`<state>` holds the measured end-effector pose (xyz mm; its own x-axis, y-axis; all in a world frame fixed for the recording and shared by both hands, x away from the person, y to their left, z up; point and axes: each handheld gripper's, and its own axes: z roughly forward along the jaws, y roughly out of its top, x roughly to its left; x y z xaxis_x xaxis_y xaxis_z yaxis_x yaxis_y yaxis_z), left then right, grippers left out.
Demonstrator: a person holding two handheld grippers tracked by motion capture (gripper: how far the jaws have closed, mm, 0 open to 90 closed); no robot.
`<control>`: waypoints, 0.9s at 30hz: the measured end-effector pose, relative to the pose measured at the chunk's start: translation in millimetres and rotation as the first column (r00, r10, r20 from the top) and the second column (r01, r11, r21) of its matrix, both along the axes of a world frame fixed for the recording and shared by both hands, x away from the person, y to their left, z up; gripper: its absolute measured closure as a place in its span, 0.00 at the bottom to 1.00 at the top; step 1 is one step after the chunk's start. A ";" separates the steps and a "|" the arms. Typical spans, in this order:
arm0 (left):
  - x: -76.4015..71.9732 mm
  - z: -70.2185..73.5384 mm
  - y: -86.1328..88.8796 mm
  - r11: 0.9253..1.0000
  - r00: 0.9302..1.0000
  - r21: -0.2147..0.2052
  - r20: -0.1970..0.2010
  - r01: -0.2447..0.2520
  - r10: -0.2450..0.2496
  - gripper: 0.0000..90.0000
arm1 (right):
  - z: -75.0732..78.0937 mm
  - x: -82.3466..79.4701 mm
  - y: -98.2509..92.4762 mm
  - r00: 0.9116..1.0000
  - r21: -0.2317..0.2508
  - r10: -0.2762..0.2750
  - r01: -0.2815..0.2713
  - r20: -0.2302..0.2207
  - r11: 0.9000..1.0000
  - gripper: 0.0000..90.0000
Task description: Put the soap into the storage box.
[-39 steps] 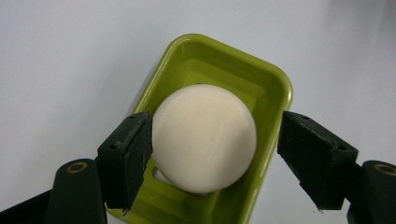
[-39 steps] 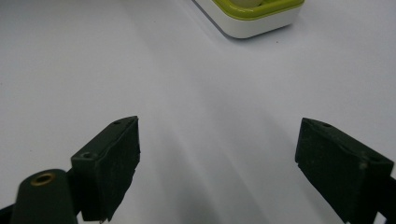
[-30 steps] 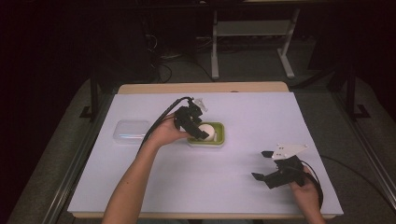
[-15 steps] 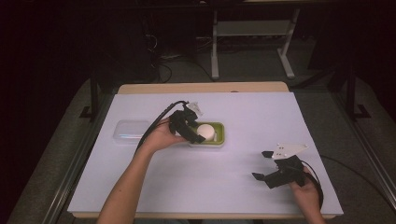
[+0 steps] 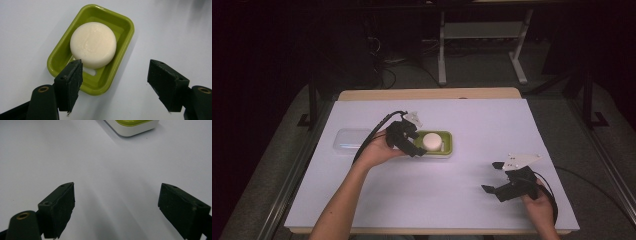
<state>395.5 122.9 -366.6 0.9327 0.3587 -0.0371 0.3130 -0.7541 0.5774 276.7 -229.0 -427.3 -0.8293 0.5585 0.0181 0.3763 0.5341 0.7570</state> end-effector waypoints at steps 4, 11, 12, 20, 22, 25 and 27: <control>-6.1 0.6 3.9 1.000 1.000 0.015 0.005 0.013 -0.013 0.30 | -0.2 -0.3 0.2 1.000 -0.002 -0.005 0.005 -0.005 1.000 0.15; -19.7 -4.9 21.7 1.000 1.000 -0.011 -0.005 -0.021 0.021 0.28 | -0.6 1.1 1.9 1.000 -0.017 -0.015 0.015 -0.002 1.000 0.15; -19.8 -4.6 25.4 1.000 1.000 0.003 0.001 -0.012 0.012 0.28 | -0.9 1.4 2.3 1.000 -0.016 -0.015 0.015 -0.005 1.000 0.15; -30.5 -5.0 43.2 0.999 0.999 -0.023 0.015 -0.050 0.050 0.28 | -1.4 1.8 4.6 1.000 -0.018 -0.014 0.014 -0.011 1.000 0.15; -36.5 -4.0 49.0 0.998 0.998 -0.024 0.025 -0.049 0.050 0.27 | -2.0 1.7 3.8 1.000 -0.025 -0.024 0.024 -0.007 0.999 0.15; -42.1 -3.3 53.8 0.998 0.998 -0.033 0.031 -0.051 0.052 0.27 | -2.8 1.9 2.5 1.000 -0.030 -0.030 0.029 -0.008 0.999 0.15; -45.0 -3.8 57.1 0.998 0.998 -0.031 0.030 -0.054 0.055 0.27 | -2.7 1.8 1.7 0.999 -0.029 -0.039 0.039 -0.009 0.999 0.15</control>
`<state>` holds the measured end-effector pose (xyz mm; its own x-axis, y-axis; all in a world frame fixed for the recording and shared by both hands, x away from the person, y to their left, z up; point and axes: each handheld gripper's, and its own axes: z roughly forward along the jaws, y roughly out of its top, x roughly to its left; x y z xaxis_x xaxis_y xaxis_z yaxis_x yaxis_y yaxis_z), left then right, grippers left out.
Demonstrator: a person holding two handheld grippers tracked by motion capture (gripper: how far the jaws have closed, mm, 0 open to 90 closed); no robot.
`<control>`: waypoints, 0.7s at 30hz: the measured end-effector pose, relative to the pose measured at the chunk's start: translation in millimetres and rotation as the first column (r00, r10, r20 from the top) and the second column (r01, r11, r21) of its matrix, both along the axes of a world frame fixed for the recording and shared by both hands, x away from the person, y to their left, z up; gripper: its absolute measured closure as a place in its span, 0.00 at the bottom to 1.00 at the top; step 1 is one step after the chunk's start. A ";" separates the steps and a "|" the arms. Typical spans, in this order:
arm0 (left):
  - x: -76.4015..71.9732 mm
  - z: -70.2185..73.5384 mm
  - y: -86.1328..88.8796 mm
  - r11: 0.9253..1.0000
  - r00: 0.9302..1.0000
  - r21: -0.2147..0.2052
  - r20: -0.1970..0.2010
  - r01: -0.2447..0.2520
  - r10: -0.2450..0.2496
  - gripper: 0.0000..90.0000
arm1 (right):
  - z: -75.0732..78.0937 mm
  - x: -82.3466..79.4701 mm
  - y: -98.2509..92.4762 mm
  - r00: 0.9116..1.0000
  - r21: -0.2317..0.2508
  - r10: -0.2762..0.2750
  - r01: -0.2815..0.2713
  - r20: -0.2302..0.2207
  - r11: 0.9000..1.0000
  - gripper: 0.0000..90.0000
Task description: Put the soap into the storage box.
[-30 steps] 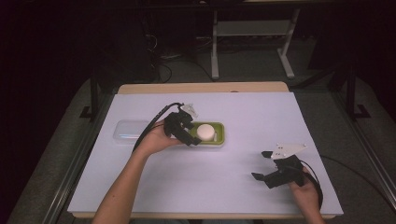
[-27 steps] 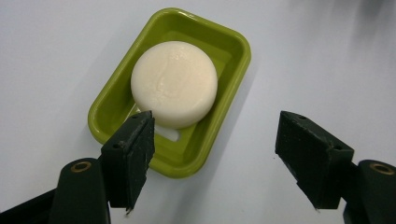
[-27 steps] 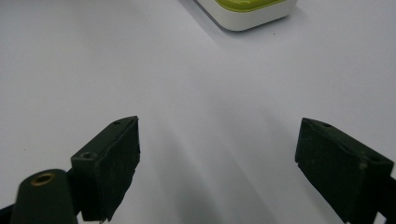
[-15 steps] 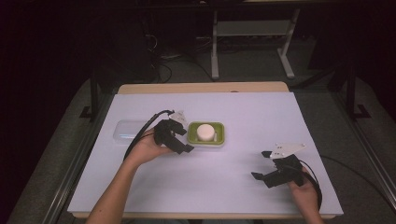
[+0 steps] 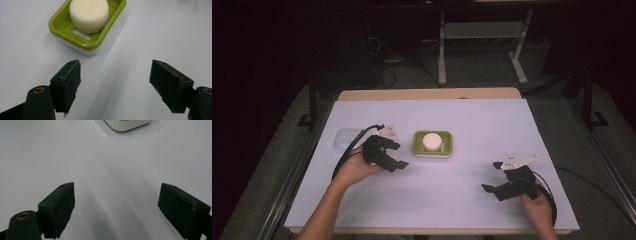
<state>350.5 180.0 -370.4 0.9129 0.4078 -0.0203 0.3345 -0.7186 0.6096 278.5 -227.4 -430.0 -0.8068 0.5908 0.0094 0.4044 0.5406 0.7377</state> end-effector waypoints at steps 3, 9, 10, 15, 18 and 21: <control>-3.5 -2.4 2.9 1.000 1.000 -0.012 -0.019 -0.012 0.012 0.27 | -0.1 0.1 -1.4 1.000 0.000 -0.001 0.001 0.000 1.000 0.15; -11.5 -10.5 12.8 1.000 1.000 -0.004 -0.021 -0.018 0.018 0.26 | -1.9 0.1 -3.3 1.000 -0.005 -0.008 0.008 -0.009 1.000 0.15; -13.8 -11.6 13.9 1.000 1.000 -0.010 -0.022 -0.022 0.022 0.26 | -2.1 0.1 -3.5 1.000 -0.006 -0.009 0.009 -0.008 1.000 0.15; -24.6 -12.9 21.3 1.000 1.000 0.009 -0.005 -0.020 0.020 0.26 | -3.2 0.5 -4.1 1.000 -0.009 -0.013 0.012 -0.013 1.000 0.15; -28.5 -13.2 25.7 1.000 1.000 0.002 -0.002 -0.025 0.025 0.26 | -3.0 0.8 -3.9 1.000 -0.008 -0.012 0.012 -0.010 1.000 0.15; -32.5 -15.0 29.4 0.999 0.999 -0.008 -0.006 -0.034 0.034 0.26 | -2.9 0.8 -3.6 1.000 -0.008 -0.012 0.012 -0.009 1.000 0.15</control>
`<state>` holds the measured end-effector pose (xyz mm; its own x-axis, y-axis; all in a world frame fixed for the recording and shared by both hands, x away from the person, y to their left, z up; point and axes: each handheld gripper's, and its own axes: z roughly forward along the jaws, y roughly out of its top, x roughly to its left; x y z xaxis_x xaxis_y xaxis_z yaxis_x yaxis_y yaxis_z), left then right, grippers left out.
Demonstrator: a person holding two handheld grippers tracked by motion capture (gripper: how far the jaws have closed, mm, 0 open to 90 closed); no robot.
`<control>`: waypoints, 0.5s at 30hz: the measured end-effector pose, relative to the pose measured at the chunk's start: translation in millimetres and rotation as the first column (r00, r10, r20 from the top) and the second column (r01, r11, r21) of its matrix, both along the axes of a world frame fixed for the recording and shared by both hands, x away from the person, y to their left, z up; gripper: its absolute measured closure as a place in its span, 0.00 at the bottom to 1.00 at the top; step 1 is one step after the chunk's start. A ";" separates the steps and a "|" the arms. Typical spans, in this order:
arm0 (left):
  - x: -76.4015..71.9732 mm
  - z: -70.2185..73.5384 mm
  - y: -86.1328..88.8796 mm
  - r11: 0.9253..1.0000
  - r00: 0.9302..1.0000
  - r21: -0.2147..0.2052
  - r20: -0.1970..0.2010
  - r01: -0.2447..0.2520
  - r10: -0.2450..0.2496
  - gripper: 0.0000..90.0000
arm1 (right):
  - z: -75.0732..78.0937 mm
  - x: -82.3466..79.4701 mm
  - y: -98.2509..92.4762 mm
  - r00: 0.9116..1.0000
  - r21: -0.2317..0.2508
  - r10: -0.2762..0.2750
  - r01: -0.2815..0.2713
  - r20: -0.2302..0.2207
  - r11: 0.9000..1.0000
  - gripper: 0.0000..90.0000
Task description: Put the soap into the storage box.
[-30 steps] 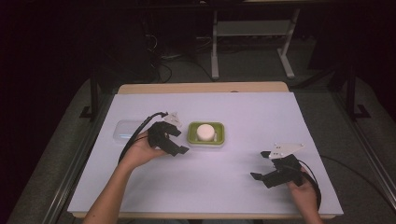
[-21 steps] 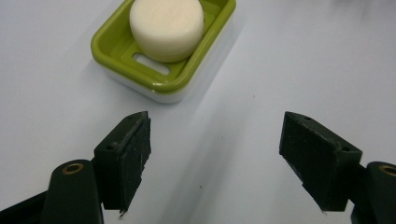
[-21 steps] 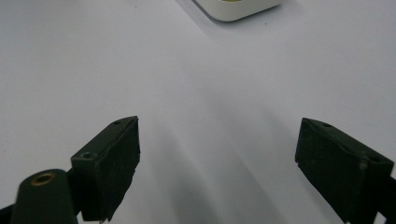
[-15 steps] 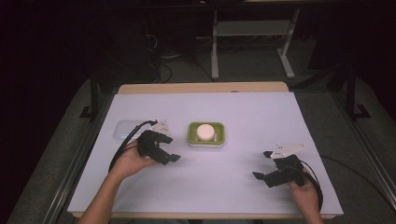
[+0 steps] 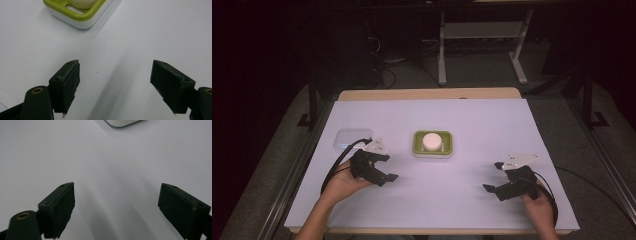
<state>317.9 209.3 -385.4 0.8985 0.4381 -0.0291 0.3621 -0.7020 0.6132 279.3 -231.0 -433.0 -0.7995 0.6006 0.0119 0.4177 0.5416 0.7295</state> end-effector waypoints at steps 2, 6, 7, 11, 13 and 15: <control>-0.9 -0.6 1.1 1.000 1.000 0.001 0.002 -0.002 0.002 0.26 | -0.4 0.2 -0.1 1.000 -0.004 0.001 -0.001 0.000 1.000 0.15; -5.2 -3.4 5.1 1.000 1.000 0.005 0.002 -0.002 0.002 0.26 | -0.5 -0.1 -0.3 1.000 -0.006 -0.001 0.001 -0.003 1.000 0.15; -7.8 -4.9 6.8 1.000 1.000 0.000 0.002 -0.011 0.011 0.26 | -0.4 -0.3 -0.8 1.000 -0.001 -0.001 0.001 -0.008 1.000 0.15; -11.4 -8.1 9.3 1.000 1.000 0.015 0.003 -0.011 0.011 0.26 | -1.2 -0.8 -1.4 1.000 -0.001 -0.002 0.002 -0.008 1.000 0.15; -13.3 -9.0 9.7 1.000 1.000 0.013 -0.005 -0.016 0.016 0.26 | -1.3 -1.0 -1.5 1.000 -0.002 0.000 0.000 -0.008 1.000 0.15; -16.4 -10.4 11.8 1.000 1.000 0.010 0.004 -0.018 0.018 0.26 | -1.5 -1.3 -1.8 1.000 -0.004 0.001 -0.001 -0.011 1.000 0.15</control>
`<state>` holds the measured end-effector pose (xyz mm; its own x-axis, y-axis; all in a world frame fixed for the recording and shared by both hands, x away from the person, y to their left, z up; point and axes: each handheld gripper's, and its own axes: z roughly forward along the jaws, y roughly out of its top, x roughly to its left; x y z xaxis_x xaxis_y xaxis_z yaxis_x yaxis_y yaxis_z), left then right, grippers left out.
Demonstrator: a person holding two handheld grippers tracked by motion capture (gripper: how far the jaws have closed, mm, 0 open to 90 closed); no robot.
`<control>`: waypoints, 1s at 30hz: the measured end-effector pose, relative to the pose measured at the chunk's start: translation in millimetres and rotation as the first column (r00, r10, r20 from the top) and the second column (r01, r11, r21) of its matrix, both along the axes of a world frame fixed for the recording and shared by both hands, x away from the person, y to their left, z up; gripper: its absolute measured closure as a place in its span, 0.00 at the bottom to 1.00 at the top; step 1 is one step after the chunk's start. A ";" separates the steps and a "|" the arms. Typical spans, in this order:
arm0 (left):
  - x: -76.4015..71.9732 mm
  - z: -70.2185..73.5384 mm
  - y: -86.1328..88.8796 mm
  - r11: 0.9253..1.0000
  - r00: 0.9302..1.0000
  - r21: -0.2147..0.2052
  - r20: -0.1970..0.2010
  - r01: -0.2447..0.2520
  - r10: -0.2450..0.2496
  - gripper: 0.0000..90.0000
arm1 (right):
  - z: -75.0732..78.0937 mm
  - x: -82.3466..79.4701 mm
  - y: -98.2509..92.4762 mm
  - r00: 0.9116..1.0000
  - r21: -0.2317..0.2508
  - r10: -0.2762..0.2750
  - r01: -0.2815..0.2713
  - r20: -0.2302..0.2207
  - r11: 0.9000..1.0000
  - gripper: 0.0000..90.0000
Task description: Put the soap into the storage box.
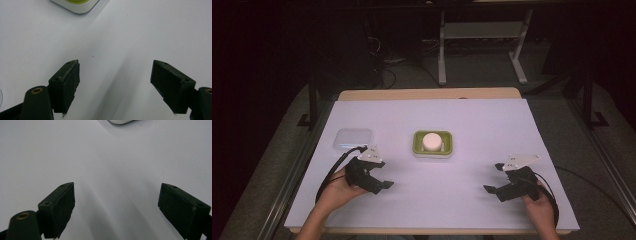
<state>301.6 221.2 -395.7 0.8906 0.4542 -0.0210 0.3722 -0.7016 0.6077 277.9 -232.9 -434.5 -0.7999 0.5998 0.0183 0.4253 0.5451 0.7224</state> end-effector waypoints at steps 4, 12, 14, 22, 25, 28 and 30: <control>-3.9 -2.6 3.5 1.000 1.000 -0.009 -0.002 -0.005 0.005 0.25 | -0.2 -0.3 0.1 1.000 -0.001 0.002 -0.002 0.000 1.000 0.15; -12.7 -9.1 11.2 0.999 1.000 -0.026 -0.010 -0.030 0.030 0.25 | -0.3 -0.9 -0.7 1.000 0.000 -0.001 0.001 0.003 1.000 0.15; -14.9 -10.9 13.4 0.999 0.999 -0.029 -0.010 -0.035 0.035 0.25 | -0.4 -1.1 -0.9 1.000 0.000 -0.001 0.001 0.004 1.000 0.15; -23.0 -17.6 22.3 0.996 0.998 -0.057 -0.011 -0.068 0.068 0.25 | -0.6 -2.1 -1.3 1.000 0.003 -0.002 0.002 0.006 1.000 0.15; -24.6 -19.9 23.8 0.996 0.998 -0.047 -0.013 -0.069 0.069 0.24 | -0.5 -2.2 -1.9 1.000 0.003 0.000 0.000 0.008 1.000 0.15; -29.0 -22.4 28.8 0.994 0.996 -0.056 -0.012 -0.090 0.089 0.24 | -1.3 -2.3 -1.9 1.000 0.003 0.003 -0.003 -0.002 1.000 0.15; -31.2 -23.8 32.7 0.993 0.995 -0.066 0.001 -0.095 0.095 0.23 | -1.3 -2.6 -1.7 1.000 0.004 0.008 -0.008 -0.003 1.000 0.15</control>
